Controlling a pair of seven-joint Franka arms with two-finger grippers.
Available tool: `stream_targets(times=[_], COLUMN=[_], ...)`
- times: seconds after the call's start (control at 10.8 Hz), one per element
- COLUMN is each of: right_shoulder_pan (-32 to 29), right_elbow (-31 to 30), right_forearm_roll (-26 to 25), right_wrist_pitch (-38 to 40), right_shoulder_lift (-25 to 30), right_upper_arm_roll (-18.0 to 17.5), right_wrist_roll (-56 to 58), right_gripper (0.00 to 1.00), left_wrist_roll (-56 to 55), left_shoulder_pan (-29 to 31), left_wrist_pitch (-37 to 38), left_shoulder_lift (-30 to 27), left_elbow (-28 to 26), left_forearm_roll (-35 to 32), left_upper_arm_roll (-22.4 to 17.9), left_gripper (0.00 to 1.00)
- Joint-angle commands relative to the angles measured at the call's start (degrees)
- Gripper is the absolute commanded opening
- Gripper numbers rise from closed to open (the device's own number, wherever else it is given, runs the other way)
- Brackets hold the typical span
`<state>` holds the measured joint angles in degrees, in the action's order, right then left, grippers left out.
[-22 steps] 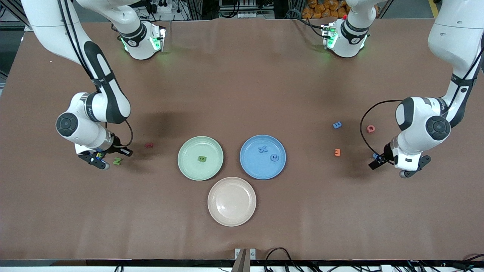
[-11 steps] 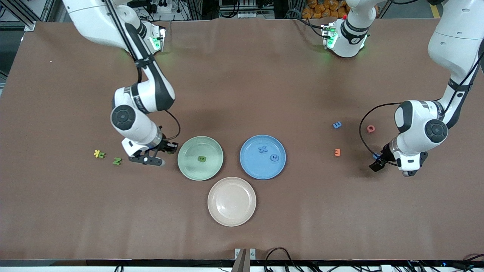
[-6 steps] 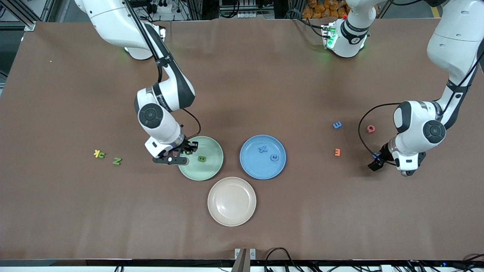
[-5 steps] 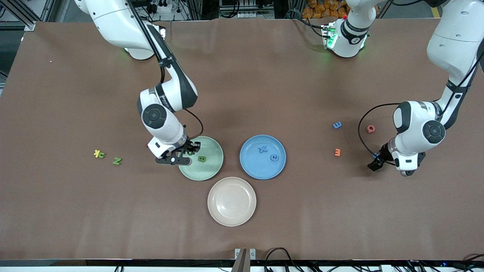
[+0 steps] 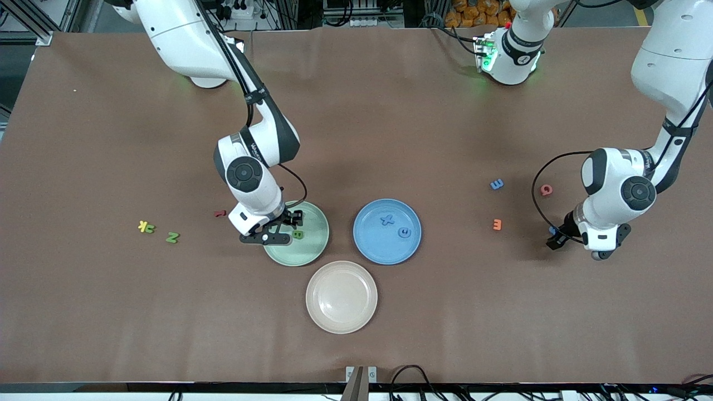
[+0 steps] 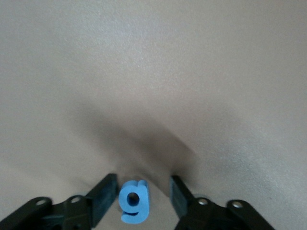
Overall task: Sort letters by color into matching plates
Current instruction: 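Place the P on the green plate while the left gripper grasps g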
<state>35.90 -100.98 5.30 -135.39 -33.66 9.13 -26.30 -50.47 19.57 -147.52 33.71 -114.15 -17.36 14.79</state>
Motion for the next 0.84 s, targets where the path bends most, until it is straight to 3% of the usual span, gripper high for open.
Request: stream_targets(times=[0.0,0.37,0.74], right_shoulder_pan=[-2.31,-8.37,-15.23], right_elbow=[0.97,0.88,-0.09], right_forearm_roll=[-2.48,-2.75,-2.75], right_wrist_pitch=[1.35,3.73,4.44], right_shoulder_lift=[0.08,2.71,3.25], right_upper_arm_roll=[0.28,0.28,0.28], right_wrist_roll=[1.59,11.52,13.12], right_gripper=[1.0,1.0,1.0], left_wrist_roll=[-2.0,-3.5,-3.15], left_shoulder_pan=[0.56,0.47,0.04], left_wrist_pitch=[-0.49,-0.49,4.69], left_shoulder_lift=[-0.05,-0.75,-2.59], left_elbow=[-1.25,-1.16,1.12], left_forearm_roll=[-2.24,-2.24,-2.33], left_upper_arm_roll=[0.15,0.15,0.77], left_gripper=[0.0,0.0,0.0])
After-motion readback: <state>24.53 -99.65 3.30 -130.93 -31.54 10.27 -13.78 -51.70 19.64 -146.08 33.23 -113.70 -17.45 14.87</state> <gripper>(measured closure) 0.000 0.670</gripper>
